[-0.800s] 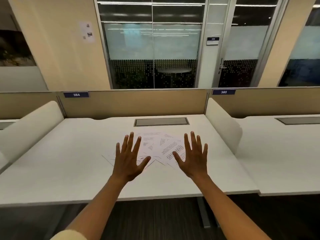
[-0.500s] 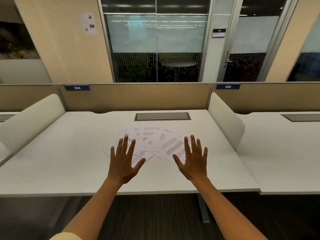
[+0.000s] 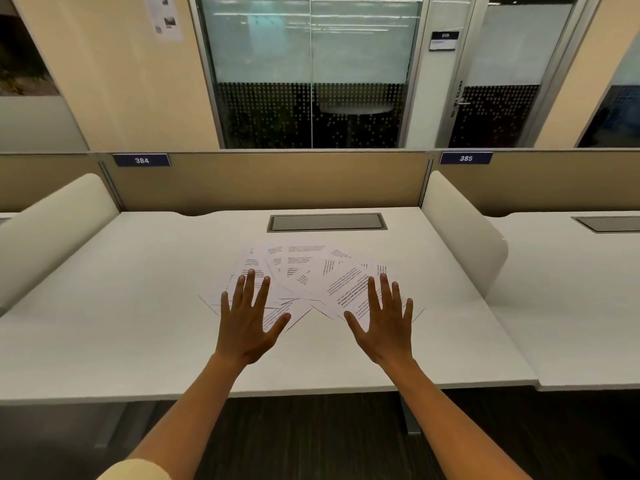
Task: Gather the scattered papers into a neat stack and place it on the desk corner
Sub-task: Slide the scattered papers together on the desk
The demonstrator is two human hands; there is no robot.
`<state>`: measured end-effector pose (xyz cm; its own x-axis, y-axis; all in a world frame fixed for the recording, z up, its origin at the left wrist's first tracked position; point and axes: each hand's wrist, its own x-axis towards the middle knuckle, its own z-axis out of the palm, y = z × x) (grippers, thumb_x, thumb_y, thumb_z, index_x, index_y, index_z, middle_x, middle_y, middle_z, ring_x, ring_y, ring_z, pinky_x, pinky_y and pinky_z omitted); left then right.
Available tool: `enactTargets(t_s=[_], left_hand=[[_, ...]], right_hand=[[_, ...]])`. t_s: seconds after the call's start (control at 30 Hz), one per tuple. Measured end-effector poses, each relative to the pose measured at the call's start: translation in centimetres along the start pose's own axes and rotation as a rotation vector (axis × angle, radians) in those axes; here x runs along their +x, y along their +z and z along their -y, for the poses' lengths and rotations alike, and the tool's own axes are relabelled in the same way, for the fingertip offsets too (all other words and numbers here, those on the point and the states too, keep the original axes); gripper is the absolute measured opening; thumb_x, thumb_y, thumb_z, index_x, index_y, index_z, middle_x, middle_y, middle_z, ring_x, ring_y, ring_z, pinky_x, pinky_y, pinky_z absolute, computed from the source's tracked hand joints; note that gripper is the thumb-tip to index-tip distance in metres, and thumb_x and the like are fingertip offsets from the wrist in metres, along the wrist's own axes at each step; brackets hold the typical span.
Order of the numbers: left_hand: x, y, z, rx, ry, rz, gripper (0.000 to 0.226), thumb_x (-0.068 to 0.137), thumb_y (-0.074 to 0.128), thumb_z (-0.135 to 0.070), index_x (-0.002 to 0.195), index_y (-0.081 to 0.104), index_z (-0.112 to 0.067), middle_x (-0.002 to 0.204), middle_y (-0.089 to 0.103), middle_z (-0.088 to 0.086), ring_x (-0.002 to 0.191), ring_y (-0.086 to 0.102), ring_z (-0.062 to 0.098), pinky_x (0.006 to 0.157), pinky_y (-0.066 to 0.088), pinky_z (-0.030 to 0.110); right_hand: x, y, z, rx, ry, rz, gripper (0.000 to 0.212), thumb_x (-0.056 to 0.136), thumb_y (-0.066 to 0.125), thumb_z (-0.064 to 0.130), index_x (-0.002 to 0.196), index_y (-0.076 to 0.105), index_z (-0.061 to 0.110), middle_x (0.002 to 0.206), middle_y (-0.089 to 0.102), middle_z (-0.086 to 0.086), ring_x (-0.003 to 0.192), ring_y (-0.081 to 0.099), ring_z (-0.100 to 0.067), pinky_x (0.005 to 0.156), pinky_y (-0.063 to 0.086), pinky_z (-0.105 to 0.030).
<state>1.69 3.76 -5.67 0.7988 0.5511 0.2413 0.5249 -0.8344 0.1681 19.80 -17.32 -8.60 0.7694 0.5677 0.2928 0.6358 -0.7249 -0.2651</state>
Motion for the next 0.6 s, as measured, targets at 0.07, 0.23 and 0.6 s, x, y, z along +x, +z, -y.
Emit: enactTargets(t_s=[0.07,0.23,0.6], left_hand=[[1.5,0.8,0.9,-0.006,0.006,0.009,0.097,0.073,-0.006,-0.085,0.150,-0.014,-0.027,0.162,-0.019,0.004,0.151,-0.014,0.026,0.121,-0.003,0.055],[5.6,3.0,2.9,-0.050,0.056,0.058,0.097,0.075,-0.002,-0.084,0.152,-0.012,-0.026,0.162,-0.018,0.004,0.151,-0.013,0.025,0.122,0.000,0.055],[13.9,6.6,6.8,-0.107,0.221,0.184,0.103,0.071,-0.007,-0.086,0.152,-0.013,-0.023,0.160,-0.024,0.004,0.150,-0.018,0.025,0.121,-0.005,0.056]], right_hand=[[0.7,0.8,0.4,-0.022,0.019,0.015,0.091,0.084,0.019,0.079,0.155,-0.009,0.029,0.163,-0.015,0.000,0.152,-0.008,-0.026,0.120,0.001,-0.059],[2.1,3.0,1.5,-0.042,0.124,0.035,0.091,0.084,0.014,0.079,0.153,-0.015,0.029,0.163,-0.016,0.000,0.152,-0.009,-0.026,0.121,0.001,-0.056],[3.9,6.6,3.7,-0.095,0.360,0.083,0.092,0.086,0.024,0.076,0.154,-0.014,0.026,0.164,-0.014,-0.001,0.152,-0.008,-0.027,0.120,0.000,-0.053]])
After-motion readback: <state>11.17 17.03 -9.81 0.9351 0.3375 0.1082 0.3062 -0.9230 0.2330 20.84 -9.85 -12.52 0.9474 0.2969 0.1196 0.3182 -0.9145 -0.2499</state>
